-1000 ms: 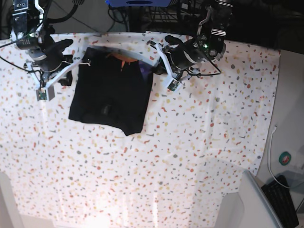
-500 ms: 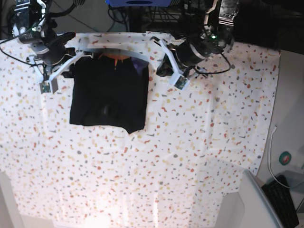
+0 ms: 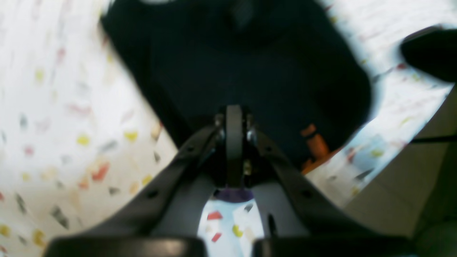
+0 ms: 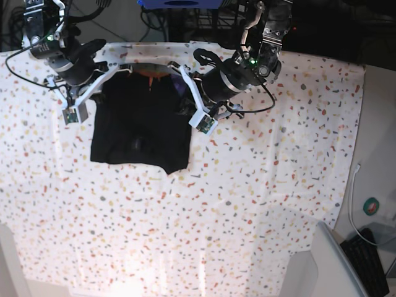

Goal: Layout the t-shirt on the table in an organized manner, then fold the t-shirt properly

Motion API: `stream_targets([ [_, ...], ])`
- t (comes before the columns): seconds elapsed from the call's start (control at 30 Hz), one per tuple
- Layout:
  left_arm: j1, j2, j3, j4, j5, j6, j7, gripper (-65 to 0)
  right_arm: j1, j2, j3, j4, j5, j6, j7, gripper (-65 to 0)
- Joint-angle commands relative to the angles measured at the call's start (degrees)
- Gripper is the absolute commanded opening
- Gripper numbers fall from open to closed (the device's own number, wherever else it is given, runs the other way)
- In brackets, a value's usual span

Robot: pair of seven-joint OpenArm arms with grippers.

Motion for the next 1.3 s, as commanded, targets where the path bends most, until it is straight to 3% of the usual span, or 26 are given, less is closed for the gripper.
stream_targets([
  [0.0, -0.9, 0.5, 0.3, 0.0, -1.2, -0.6, -1.6, -65.0, 0.6, 0.2, 0.2, -0.2, 0.3, 0.3, 1.2, -65.0],
  [0.17, -2.2, 0.3, 0.4, -4.7, -1.0, -0.6, -1.6, -65.0, 2.7, 0.2, 0.2, -6.8, 0.3, 0.9, 1.2, -65.0],
  [0.33, -1.9, -0.6, -0.1, -6.5, -1.0, -0.5, -1.6, -65.0, 4.5, 0.2, 0.3, -14.1, 0.3, 5.6, 2.1, -65.0],
  [0.63, -1.8, -0.5, 0.2, 5.6, -1.1, -0.5, -1.2, -65.0, 0.8, 0.3, 0.2, -2.7, 0.3, 5.5, 2.3, -65.0],
  [0.8, -6.2, 1.2, 3.1, -3.4, -1.0, -0.5, 2.7, -65.0, 2.6, 0.2, 0.2, -8.7, 0.3, 5.5, 1.0, -65.0],
  [0.97, -7.0, 1.0, 2.2, -12.2, -1.1, -0.5, 1.6, -65.0, 3.7, 0.4, 0.2, -14.4, 0.3, 5.6, 3.3, -65.0],
  [1.27, 1.9, -0.1, -0.7, 10.3, -1.1, -0.5, 0.5, -65.0, -3.7, 0.7, 2.8, 1.9, 0.3, 5.5, 3.1, -65.0],
])
